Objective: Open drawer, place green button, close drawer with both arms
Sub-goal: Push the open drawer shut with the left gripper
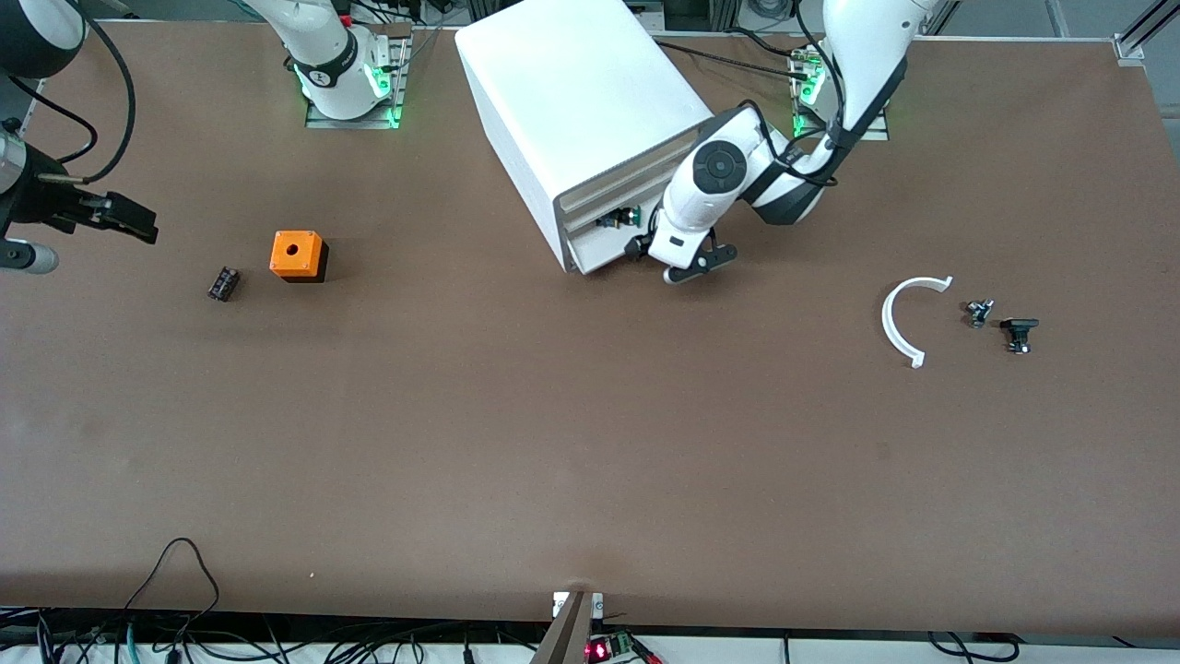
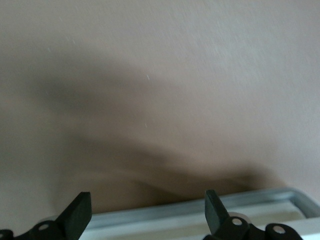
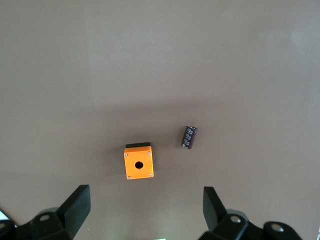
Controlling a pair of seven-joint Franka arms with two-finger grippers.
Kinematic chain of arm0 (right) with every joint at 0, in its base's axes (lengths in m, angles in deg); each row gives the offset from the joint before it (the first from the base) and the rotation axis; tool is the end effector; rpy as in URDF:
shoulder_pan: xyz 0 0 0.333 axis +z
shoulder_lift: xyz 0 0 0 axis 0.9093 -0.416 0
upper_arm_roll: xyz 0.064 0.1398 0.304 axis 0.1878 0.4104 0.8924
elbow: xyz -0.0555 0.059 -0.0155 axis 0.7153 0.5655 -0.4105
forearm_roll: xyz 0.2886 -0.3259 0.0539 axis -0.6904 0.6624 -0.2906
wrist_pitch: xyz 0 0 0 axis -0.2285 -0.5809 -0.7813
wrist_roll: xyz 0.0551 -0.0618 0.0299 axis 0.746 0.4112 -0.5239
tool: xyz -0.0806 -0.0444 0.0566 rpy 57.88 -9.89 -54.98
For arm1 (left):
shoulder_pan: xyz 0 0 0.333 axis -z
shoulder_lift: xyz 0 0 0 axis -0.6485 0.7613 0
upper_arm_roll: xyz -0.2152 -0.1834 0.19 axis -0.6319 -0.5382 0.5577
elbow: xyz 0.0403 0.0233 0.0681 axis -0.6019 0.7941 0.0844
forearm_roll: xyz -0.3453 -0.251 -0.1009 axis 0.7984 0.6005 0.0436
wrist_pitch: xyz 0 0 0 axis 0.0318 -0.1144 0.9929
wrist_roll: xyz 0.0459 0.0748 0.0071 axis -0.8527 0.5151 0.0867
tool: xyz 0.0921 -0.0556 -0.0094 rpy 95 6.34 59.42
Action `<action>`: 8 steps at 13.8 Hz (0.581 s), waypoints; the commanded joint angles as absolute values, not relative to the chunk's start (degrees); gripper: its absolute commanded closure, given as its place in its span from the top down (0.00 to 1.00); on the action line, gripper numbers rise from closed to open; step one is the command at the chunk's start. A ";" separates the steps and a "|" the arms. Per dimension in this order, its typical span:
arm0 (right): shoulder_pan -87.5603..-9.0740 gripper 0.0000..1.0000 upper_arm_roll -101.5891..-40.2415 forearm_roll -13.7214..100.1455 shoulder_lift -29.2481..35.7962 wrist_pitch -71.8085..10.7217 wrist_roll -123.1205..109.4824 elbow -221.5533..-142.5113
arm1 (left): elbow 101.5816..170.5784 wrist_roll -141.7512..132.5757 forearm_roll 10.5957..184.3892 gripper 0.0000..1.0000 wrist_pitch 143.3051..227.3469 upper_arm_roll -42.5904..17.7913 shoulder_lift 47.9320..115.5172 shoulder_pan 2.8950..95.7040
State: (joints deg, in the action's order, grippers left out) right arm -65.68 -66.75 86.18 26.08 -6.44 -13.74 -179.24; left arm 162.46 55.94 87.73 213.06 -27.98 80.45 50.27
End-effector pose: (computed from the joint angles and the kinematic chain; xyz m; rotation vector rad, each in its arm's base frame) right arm 0.6013 -0.0275 0.5888 3.0315 -0.0799 -0.1442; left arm 0.4217 -0.4110 0.2018 2.9498 0.6509 -0.3030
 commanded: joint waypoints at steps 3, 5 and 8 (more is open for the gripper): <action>-65.50 1.00 -67.66 84.45 30.76 -11.40 -11.41 -186.16 | 163.72 56.55 86.65 1.00 208.88 -29.49 78.52 50.01; -65.50 1.00 -67.75 84.36 34.54 -13.79 -11.50 -191.27 | 163.46 56.55 86.65 1.00 208.96 -29.49 78.43 49.74; -65.50 1.00 -67.75 83.14 34.56 -13.62 -11.76 -191.29 | 161.19 56.29 85.86 1.00 209.32 -29.23 75.89 46.95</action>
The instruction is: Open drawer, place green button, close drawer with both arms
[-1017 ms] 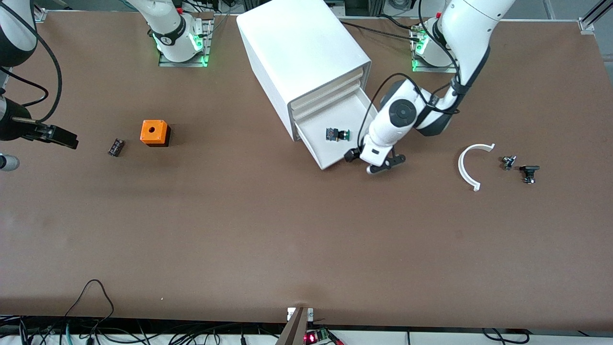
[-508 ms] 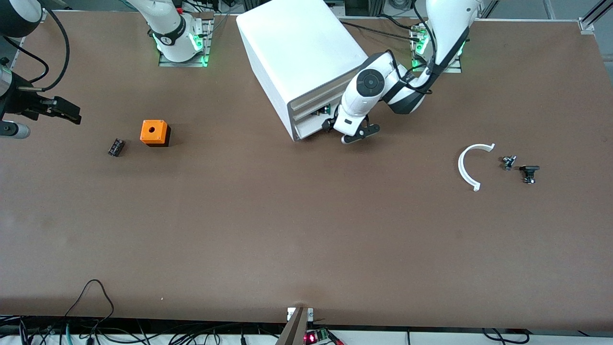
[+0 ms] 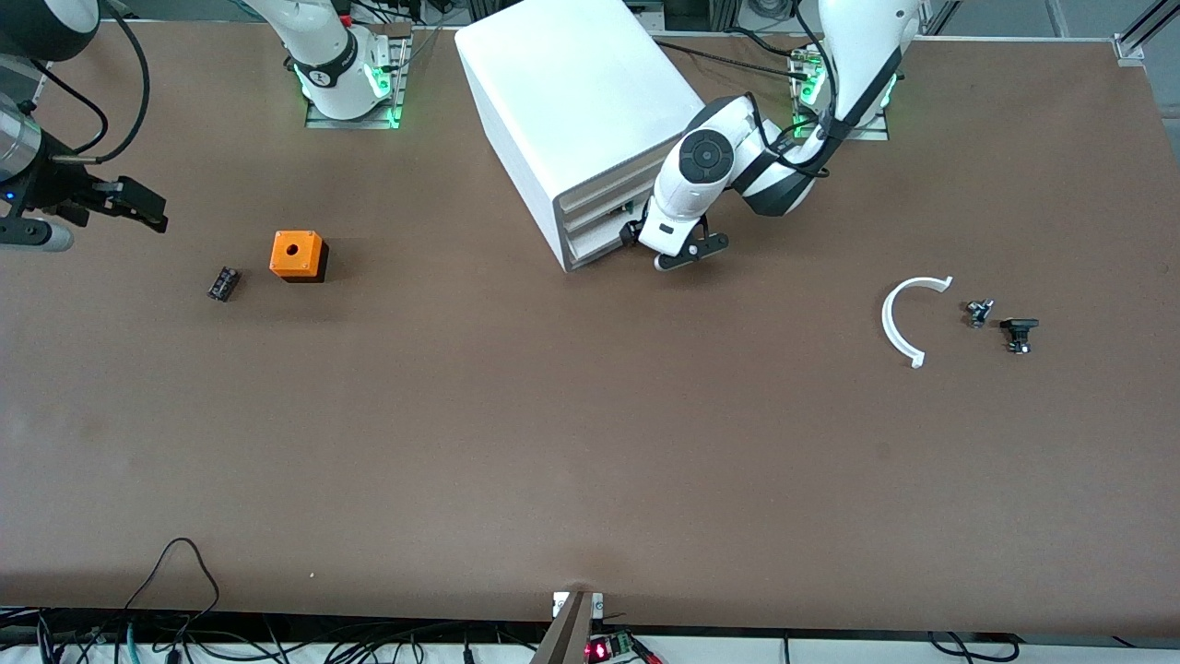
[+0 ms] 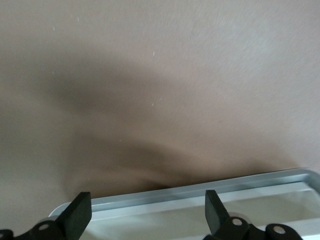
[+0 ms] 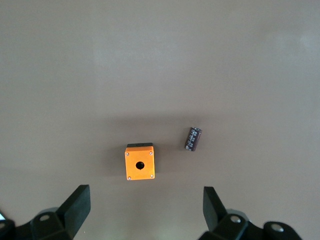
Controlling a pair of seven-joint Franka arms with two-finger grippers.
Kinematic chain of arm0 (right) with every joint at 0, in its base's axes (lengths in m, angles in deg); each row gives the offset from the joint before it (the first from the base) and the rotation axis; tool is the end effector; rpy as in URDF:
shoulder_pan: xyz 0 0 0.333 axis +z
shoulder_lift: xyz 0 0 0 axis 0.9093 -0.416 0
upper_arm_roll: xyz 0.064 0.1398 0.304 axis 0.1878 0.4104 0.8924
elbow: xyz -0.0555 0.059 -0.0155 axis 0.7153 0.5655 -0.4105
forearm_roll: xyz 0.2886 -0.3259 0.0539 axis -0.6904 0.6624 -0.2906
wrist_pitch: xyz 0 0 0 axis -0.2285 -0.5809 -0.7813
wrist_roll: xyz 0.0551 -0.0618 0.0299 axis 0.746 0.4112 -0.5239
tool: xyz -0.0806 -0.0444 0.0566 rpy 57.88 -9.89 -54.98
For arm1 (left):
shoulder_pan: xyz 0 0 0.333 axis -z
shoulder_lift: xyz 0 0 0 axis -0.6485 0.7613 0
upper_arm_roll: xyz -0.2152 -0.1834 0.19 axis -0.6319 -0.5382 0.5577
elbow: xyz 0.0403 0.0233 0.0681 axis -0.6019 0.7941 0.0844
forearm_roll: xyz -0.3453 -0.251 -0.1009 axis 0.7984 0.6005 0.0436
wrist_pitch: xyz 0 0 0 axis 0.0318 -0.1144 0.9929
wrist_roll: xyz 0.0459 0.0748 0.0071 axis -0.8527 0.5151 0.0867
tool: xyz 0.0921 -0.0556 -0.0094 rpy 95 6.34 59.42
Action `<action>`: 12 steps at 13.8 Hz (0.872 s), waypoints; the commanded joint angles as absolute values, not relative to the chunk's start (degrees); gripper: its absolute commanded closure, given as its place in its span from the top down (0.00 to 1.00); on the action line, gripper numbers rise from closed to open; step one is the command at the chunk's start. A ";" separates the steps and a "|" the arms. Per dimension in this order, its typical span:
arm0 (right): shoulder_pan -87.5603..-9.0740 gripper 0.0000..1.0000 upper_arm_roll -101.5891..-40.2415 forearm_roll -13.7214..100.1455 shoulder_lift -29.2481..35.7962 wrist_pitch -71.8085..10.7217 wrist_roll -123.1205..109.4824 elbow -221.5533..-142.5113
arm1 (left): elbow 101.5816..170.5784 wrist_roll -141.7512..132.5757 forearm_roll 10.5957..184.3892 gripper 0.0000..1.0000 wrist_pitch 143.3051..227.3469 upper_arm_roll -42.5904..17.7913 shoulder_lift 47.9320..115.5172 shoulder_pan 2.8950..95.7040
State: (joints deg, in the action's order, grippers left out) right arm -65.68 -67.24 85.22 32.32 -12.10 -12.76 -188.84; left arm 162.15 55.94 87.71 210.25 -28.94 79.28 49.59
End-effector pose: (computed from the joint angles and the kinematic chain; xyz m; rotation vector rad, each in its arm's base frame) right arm 0.5694 -0.0296 0.5734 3.0557 -0.0583 -0.0856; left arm 0.4201 -0.4118 0.2120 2.9735 0.6394 -0.3182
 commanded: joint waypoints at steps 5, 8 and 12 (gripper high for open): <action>-65.50 1.00 -67.75 82.87 34.38 -13.36 -11.68 -191.03 | 158.10 46.22 85.86 1.00 207.66 -26.79 70.36 39.83; -65.50 1.00 -67.84 82.96 34.12 -13.10 -11.50 -190.59 | 153.20 34.87 86.65 1.00 198.19 -21.08 66.31 37.62; -65.50 1.00 -68.89 82.78 33.77 -13.01 -12.20 -189.80 | 142.04 27.67 86.66 1.00 181.24 -13.42 62.70 37.35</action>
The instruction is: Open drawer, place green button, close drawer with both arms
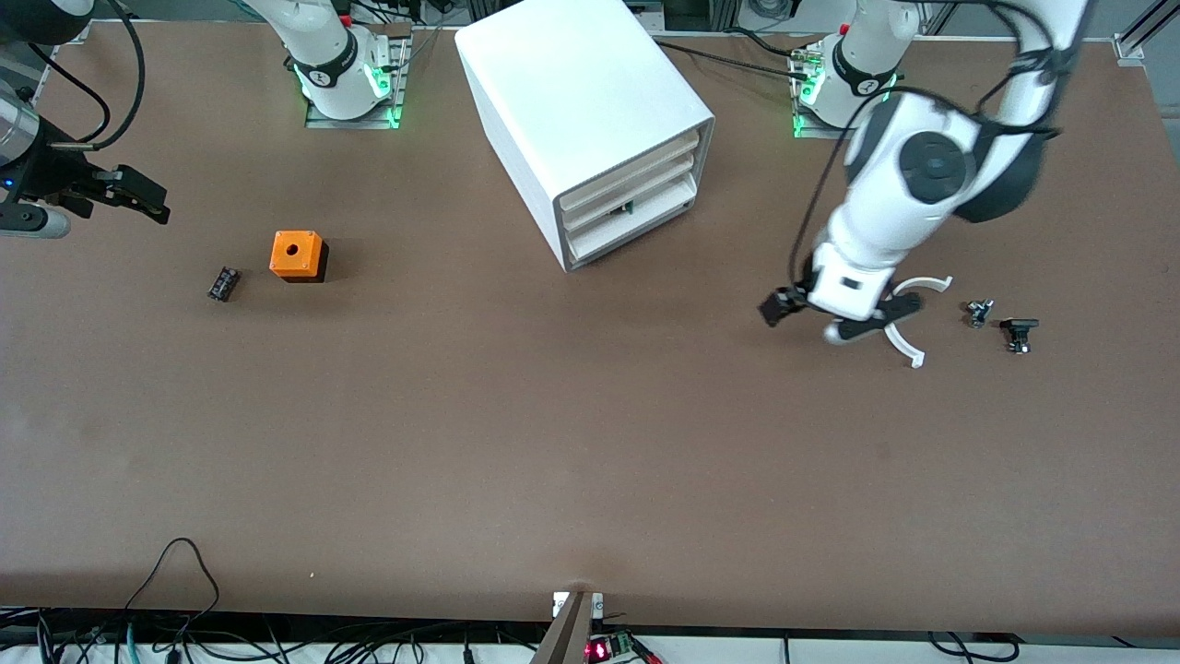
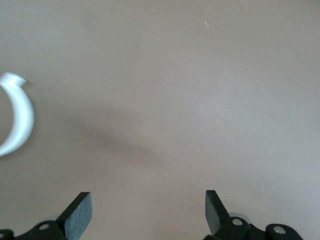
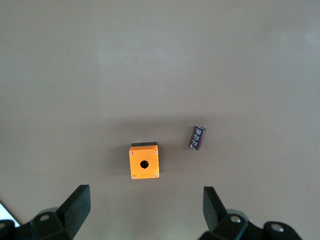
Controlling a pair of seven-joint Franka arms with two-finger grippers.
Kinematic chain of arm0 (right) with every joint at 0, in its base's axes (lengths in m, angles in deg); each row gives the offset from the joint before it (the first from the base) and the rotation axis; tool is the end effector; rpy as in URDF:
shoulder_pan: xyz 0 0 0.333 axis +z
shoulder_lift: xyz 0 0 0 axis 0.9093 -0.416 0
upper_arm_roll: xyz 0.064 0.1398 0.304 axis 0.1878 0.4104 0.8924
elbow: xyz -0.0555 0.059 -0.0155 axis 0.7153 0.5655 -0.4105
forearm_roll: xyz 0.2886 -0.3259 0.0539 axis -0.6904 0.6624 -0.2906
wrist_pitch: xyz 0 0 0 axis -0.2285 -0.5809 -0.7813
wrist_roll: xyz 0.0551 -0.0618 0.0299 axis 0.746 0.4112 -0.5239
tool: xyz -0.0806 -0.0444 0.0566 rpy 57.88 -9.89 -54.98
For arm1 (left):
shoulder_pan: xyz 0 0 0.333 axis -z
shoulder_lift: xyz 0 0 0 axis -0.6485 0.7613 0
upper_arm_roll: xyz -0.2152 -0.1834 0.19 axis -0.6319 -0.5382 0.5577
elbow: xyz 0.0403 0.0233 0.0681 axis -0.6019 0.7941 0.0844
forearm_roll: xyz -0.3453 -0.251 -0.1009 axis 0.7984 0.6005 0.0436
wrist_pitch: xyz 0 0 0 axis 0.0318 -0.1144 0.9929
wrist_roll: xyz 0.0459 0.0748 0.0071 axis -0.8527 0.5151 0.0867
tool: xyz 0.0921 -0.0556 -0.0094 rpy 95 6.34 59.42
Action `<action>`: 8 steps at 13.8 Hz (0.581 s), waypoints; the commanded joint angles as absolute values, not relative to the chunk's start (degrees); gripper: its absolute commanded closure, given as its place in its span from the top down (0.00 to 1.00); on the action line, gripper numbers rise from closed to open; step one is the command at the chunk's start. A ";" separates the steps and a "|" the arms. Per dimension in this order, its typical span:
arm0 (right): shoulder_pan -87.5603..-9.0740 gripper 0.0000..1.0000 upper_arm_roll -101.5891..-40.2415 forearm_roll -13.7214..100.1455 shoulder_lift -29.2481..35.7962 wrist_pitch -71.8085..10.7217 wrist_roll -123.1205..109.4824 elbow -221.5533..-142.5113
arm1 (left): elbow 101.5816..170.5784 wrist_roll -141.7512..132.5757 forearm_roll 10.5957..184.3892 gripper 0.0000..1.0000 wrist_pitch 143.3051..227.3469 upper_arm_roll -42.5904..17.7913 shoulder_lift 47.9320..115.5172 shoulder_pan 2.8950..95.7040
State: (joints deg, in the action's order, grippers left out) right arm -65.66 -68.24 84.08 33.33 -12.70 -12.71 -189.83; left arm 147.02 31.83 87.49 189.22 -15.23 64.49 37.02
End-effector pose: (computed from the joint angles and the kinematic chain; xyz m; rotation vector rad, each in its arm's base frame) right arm 0.5640 -0.0376 0.5751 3.0780 -0.0874 -0.0703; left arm 0.6115 -0.1864 0.4233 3.0143 0.6677 0.0295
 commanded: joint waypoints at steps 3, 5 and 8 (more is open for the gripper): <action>-65.50 1.00 -68.81 82.87 33.77 -12.92 -11.77 -189.71 | 138.85 15.54 86.65 1.00 170.93 -8.16 58.58 37.35; -65.50 1.00 -68.81 82.87 33.68 -12.92 -11.68 -189.71 | 138.76 6.95 86.65 1.00 165.49 -3.77 53.76 37.35; -65.50 1.00 -68.81 82.78 33.68 -12.92 -11.59 -189.71 | 136.49 -2.51 86.83 1.00 161.60 1.09 50.92 37.35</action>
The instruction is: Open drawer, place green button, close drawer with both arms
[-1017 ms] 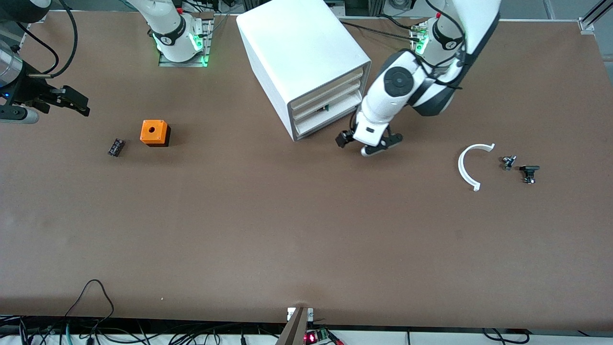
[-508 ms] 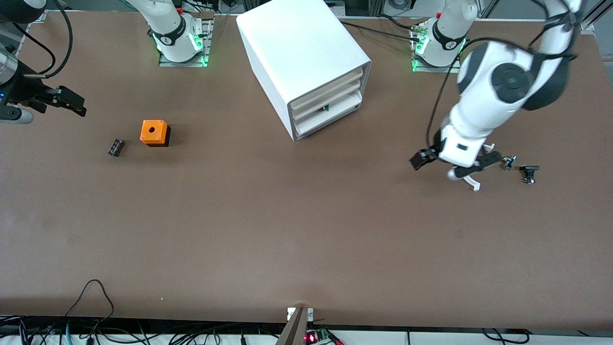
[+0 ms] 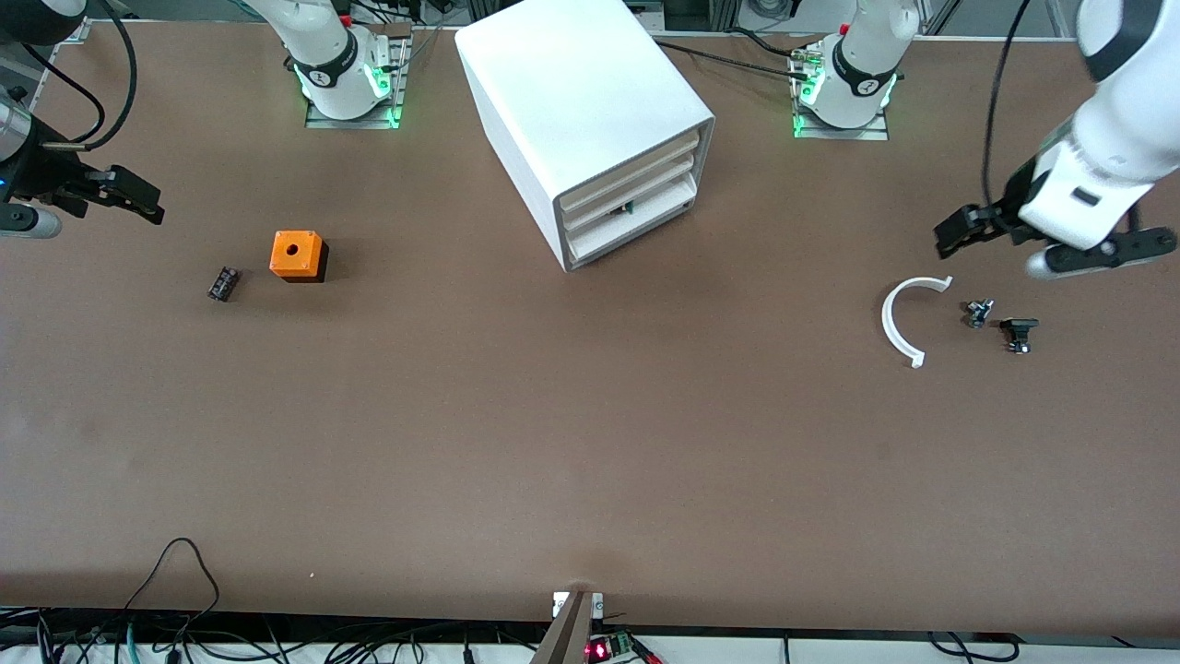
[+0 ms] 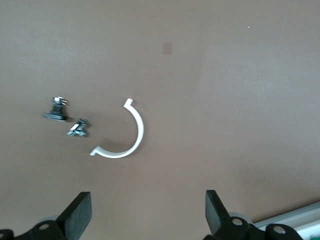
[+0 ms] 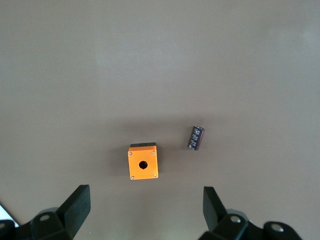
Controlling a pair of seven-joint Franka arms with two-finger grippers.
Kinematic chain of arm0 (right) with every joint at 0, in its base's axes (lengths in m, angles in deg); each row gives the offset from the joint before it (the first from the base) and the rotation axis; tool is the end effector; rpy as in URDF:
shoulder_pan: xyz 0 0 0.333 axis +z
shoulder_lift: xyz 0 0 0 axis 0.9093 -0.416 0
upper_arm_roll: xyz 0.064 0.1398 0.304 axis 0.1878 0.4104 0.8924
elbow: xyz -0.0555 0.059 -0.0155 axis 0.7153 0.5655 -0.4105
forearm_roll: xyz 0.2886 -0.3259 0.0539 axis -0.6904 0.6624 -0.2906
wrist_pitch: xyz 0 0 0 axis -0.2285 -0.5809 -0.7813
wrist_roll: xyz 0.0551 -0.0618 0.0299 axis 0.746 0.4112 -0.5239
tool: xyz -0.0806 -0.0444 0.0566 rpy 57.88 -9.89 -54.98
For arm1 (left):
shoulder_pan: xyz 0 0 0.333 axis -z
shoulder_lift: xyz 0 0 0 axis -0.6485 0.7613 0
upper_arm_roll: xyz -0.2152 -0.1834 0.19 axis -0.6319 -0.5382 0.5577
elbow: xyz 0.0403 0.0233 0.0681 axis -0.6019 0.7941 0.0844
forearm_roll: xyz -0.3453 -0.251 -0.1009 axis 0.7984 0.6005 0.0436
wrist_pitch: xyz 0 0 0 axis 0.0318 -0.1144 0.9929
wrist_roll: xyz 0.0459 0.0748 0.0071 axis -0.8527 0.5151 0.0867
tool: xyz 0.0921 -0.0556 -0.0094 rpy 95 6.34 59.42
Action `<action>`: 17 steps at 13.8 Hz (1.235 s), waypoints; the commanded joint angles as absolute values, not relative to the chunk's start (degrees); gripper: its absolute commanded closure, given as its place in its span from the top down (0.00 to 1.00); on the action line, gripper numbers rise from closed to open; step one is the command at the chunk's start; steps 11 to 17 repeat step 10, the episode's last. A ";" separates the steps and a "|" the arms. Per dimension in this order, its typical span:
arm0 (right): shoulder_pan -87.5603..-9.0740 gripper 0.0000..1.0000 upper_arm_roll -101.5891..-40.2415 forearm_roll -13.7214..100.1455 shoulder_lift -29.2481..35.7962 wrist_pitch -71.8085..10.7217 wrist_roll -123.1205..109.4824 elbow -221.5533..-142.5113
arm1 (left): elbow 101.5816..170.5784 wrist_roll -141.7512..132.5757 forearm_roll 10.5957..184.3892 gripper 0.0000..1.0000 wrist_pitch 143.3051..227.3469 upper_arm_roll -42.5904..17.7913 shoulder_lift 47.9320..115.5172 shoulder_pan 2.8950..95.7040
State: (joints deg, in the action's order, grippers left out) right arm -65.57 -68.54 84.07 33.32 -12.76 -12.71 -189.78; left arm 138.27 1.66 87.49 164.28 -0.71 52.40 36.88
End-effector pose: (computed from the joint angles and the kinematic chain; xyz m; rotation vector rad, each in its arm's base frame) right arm 0.5641 -0.0398 0.5755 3.0787 -0.0930 -0.0678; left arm 0.5817 -0.0305 0.5883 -3.1004 -0.2603 0.0537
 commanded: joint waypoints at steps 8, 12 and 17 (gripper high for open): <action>-65.50 1.00 -68.89 82.78 33.68 -12.48 -11.41 -189.71 | 132.78 -2.51 88.94 1.00 159.39 0.48 52.85 37.52; -65.50 1.00 -68.89 82.78 33.68 -12.39 -11.41 -189.71 | 132.78 -2.60 89.03 1.00 159.31 0.56 52.85 37.52; -65.50 1.00 -68.89 82.78 33.68 -12.39 -11.41 -189.71 | 132.78 -2.60 89.03 1.00 159.31 0.56 52.85 37.52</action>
